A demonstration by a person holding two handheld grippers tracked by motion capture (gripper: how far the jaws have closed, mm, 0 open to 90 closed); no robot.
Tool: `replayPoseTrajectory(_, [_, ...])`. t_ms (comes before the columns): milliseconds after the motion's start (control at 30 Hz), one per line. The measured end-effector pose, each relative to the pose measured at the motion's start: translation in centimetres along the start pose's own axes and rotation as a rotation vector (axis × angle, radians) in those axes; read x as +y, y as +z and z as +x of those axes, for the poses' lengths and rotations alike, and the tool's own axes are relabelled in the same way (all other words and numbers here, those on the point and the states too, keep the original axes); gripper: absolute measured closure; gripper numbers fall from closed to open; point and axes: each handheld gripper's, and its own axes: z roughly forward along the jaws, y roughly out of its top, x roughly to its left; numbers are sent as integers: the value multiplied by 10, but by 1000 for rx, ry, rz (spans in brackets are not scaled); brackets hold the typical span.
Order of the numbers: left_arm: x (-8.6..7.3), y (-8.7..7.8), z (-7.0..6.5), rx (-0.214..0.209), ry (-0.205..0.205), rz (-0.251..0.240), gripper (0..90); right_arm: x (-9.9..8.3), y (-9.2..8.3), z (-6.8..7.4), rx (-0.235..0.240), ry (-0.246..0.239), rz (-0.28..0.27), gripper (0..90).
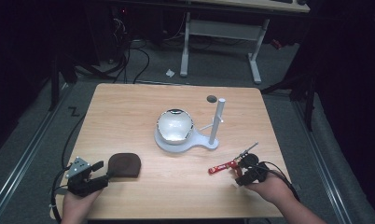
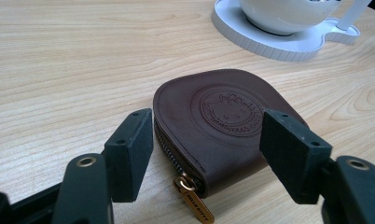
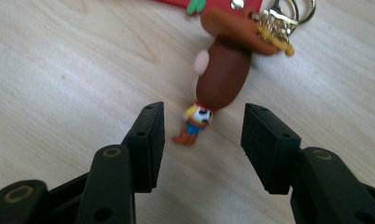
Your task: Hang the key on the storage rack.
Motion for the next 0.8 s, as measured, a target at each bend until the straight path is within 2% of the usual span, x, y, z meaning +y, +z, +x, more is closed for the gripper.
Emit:
replayPoseTrajectory(400, [-1, 0, 2, -12, -8, 0, 351, 16, 14, -4, -31, 27, 11, 547])
replayPoseTrajectory(533, [-1, -1, 2, -21, -15, -4, 352, 18, 17, -4, -29, 37, 10, 575])
replayPoseTrajectory(567, [0, -1, 3, -20, -15, -4, 352, 19, 18, -5, -27, 44, 0, 606])
replayPoseTrajectory(800, [-1, -1, 3, -21, -19, -6, 352, 19, 17, -7, -28, 52, 2, 624])
